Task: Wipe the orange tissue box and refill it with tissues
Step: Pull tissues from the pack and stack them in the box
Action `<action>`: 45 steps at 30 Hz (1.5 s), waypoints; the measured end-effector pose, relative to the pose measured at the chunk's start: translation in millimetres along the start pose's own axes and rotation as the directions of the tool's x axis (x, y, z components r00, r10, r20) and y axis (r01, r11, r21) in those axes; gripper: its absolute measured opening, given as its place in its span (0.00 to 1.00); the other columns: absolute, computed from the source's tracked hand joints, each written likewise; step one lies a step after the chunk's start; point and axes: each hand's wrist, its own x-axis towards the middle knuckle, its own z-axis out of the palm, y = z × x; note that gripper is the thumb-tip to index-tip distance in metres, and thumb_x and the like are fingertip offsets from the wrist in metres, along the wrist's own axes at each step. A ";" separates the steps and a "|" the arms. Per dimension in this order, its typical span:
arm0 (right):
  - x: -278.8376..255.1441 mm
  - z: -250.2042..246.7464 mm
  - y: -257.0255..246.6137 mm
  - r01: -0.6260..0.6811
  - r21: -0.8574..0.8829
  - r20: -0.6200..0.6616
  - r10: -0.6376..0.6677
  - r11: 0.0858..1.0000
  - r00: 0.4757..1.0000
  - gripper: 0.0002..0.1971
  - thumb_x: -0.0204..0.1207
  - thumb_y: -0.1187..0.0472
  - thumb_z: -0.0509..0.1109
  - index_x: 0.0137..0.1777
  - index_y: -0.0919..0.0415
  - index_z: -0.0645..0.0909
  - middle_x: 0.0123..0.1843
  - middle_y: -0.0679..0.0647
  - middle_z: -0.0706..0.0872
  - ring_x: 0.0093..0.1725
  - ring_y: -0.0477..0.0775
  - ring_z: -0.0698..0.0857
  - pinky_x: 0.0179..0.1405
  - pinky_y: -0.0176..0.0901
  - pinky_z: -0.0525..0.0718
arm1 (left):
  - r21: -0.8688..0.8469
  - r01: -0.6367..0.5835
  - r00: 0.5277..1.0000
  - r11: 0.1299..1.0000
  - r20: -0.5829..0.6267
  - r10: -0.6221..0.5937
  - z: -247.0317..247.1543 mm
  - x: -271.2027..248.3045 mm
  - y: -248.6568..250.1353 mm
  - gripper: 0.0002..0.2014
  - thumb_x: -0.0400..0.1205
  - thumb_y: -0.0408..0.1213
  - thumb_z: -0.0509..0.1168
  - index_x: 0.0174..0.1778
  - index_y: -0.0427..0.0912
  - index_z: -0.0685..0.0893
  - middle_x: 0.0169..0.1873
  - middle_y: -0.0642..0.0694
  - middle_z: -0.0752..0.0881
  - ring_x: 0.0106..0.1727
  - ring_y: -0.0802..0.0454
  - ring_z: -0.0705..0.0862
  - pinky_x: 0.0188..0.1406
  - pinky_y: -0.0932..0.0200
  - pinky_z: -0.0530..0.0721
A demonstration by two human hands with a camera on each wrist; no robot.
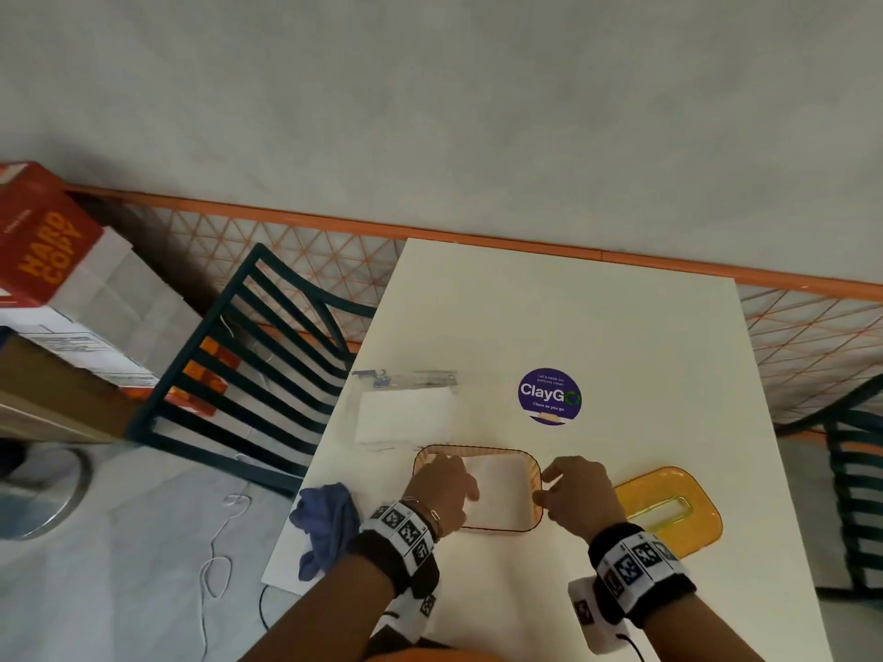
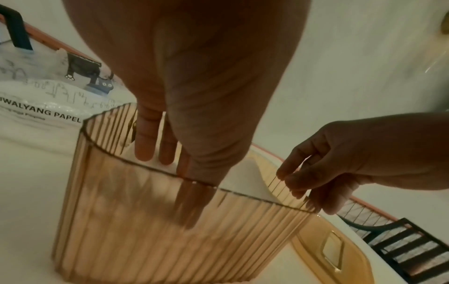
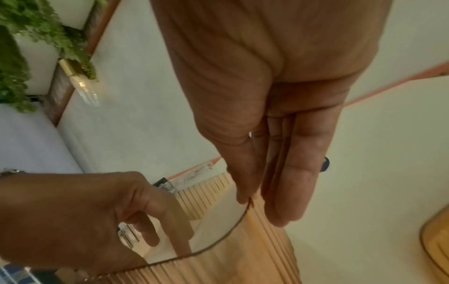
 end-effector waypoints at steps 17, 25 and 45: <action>0.2 8.1 5.6 -0.098 0.206 -0.001 0.100 0.974 0.995 0.06 0.75 0.65 0.79 0.48 0.57 0.86 0.38 0.53 0.91 0.30 0.46 0.91 0.32 0.37 0.91 | 0.067 0.221 0.975 0.973 -0.025 -0.220 -81.7 71.3 -115.5 0.48 0.71 0.51 0.83 0.84 0.46 0.66 0.83 0.45 0.70 0.83 0.46 0.69 0.81 0.48 0.72; -2.0 10.6 -1.9 -0.179 0.182 -0.023 0.187 0.967 0.982 0.07 0.76 0.66 0.79 0.52 0.58 0.88 0.40 0.52 0.91 0.32 0.47 0.92 0.33 0.37 0.91 | 0.208 0.139 0.986 0.968 -0.115 -0.117 -73.0 89.3 -132.4 0.50 0.63 0.58 0.84 0.80 0.50 0.71 0.75 0.46 0.76 0.78 0.45 0.74 0.79 0.46 0.73; -13.6 28.0 -17.9 -0.218 0.021 -0.206 0.218 0.976 0.954 0.14 0.76 0.60 0.79 0.61 0.55 0.88 0.47 0.48 0.91 0.44 0.47 0.88 0.51 0.43 0.89 | -0.191 0.043 0.994 0.981 -0.086 -0.061 -72.4 75.9 -149.5 0.27 0.76 0.46 0.78 0.71 0.49 0.80 0.68 0.49 0.84 0.68 0.47 0.83 0.69 0.51 0.82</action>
